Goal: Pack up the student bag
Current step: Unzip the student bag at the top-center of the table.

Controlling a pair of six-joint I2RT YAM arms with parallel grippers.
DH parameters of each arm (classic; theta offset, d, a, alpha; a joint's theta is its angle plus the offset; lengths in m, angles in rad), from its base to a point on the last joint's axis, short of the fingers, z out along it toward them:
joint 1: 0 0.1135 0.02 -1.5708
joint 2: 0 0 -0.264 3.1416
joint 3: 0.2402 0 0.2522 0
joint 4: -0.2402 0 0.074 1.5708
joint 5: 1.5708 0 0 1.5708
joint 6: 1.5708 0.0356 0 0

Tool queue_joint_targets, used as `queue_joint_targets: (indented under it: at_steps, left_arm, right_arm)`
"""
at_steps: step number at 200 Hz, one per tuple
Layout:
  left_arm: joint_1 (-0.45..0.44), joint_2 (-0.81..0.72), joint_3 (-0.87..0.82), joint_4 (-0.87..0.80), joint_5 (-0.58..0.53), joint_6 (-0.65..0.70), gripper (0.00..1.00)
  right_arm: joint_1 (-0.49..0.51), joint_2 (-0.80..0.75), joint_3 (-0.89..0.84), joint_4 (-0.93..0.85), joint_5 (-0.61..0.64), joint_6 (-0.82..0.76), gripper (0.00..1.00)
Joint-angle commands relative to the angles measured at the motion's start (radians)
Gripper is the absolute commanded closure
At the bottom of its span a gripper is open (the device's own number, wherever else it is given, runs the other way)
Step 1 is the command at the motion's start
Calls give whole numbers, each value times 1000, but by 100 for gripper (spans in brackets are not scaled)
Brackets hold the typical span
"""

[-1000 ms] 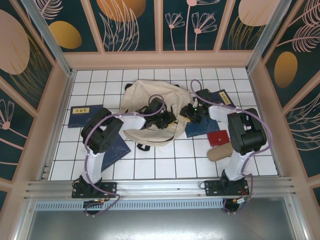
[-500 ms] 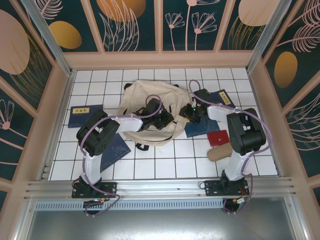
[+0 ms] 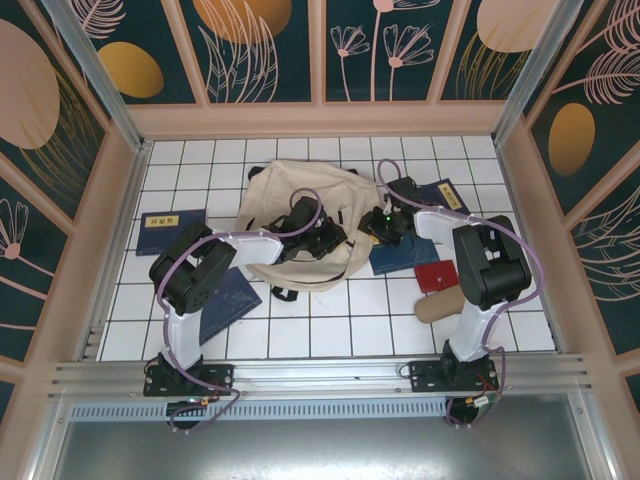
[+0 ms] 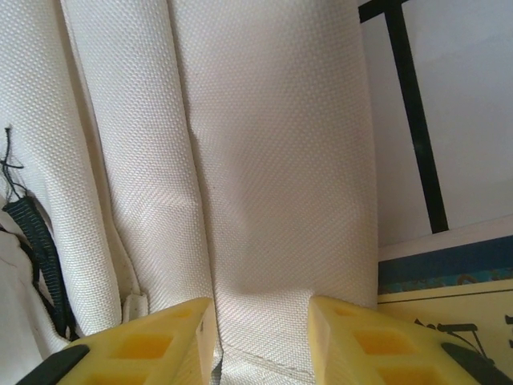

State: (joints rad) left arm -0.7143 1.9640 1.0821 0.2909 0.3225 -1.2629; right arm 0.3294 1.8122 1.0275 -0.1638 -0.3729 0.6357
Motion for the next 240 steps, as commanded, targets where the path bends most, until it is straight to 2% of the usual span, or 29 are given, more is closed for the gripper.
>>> queue_joint_targets:
  at_steps: [1, 21, 63, 94, 122, 152, 188, 240]
  left_arm:
    - [-4, -21, -19, 60, 51, 8, 81]
    - [-4, -1, -4, 86, 60, 5, 78]
    - [-4, -4, -27, 114, -15, 6, 82]
    - [-4, 38, 9, 61, -37, 33, 73]
    - [-5, 65, 36, 76, -20, 55, 73]
    - [-4, 72, 50, 73, -17, 68, 79]
    - [-5, 57, 40, 41, -35, 80, 100]
    - [-4, -74, 4, -139, -103, 205, 100]
  right_arm:
    - [7, 46, 10, -9, 22, 7, 63]
    - [8, 48, 6, -6, 19, 9, 63]
    - [9, 47, -4, -6, 17, 9, 63]
    - [9, 45, -7, 1, 15, 9, 63]
    - [10, 47, -7, 1, 13, 7, 63]
    - [10, 47, -6, -2, 14, 5, 63]
    - [10, 58, 8, -16, 41, 10, 64]
    - [13, 108, 55, -58, 146, 31, 74]
